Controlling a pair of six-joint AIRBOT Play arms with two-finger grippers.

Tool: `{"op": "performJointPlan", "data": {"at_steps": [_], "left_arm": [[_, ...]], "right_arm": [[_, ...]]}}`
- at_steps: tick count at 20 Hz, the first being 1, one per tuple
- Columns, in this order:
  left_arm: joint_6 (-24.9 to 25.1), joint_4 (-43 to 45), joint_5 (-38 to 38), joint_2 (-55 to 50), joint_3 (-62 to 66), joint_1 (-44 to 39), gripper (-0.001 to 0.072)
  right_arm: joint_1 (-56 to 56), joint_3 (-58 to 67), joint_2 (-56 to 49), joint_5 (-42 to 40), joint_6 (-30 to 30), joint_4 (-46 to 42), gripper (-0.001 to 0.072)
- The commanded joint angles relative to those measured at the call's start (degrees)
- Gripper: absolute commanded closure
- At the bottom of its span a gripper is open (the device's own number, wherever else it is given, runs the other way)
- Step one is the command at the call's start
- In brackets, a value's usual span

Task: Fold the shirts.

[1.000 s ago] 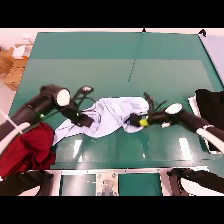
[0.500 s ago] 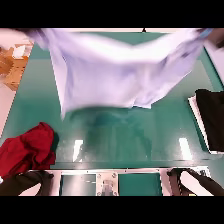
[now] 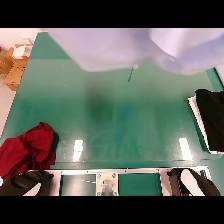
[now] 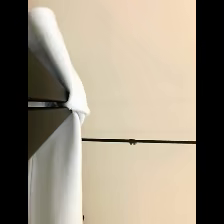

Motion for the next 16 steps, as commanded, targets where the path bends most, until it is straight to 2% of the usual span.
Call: {"op": "performJointPlan", "data": {"at_steps": [1,4,7,10,12,16], "left_arm": [[0.15,2.71,-0.48,1.20,-5.18,0.09,0.0684],[0.13,4.57,0.28,-1.29,-14.56,0.09,0.0684],[0.50,4.55,1.57,-9.88,-19.12,0.09,0.0685],[1.66,3.85,3.76,-23.76,-20.55,0.09,0.0684],[3.56,2.99,4.96,-34.77,-20.55,0.09,0.0684],[8.11,-3.45,11.69,-53.00,-20.50,0.09,0.0685]], "right_arm": [[-0.57,0.52,1.42,-1.75,-0.28,-0.11,0.0700],[-0.50,-5.79,-0.39,-1.75,-0.31,-0.07,0.0699],[1.73,-17.53,-3.30,-2.27,-3.08,-0.07,0.0699],[5.31,-31.95,-8.50,-6.43,-6.78,-0.09,0.0699],[7.91,-41.38,-14.49,-12.31,-9.86,-0.07,0.0699],[11.50,-48.43,-30.21,-19.98,-12.55,0.17,0.0698]]}}
